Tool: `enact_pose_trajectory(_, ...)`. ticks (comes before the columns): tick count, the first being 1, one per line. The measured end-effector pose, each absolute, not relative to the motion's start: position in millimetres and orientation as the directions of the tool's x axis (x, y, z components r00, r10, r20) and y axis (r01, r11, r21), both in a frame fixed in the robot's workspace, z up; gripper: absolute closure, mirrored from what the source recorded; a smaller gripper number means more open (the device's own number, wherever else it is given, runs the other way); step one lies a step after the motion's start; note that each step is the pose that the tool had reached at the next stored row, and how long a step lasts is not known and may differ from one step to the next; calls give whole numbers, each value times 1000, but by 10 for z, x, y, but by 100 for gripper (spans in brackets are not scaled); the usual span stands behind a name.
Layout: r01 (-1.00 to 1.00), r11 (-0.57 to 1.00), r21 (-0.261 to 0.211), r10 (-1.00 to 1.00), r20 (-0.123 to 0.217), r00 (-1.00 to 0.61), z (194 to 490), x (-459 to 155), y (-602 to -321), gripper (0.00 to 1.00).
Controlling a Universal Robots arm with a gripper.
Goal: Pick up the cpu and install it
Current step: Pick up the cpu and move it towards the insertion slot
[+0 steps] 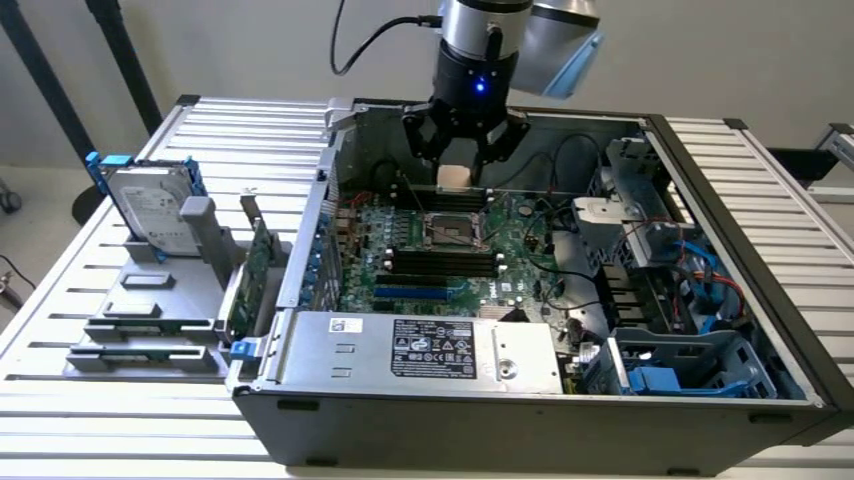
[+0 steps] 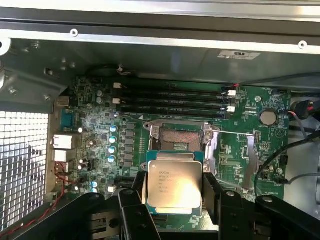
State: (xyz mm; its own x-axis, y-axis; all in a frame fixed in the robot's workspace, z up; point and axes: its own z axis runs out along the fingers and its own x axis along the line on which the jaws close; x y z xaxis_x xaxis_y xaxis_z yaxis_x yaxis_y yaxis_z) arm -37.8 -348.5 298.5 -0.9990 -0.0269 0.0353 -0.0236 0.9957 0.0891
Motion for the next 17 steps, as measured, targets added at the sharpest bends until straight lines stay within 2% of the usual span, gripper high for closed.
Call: enact_pose_trajectory(17, 17, 996, 89, 14, 34, -999, 2787, -348, -3407, 46)
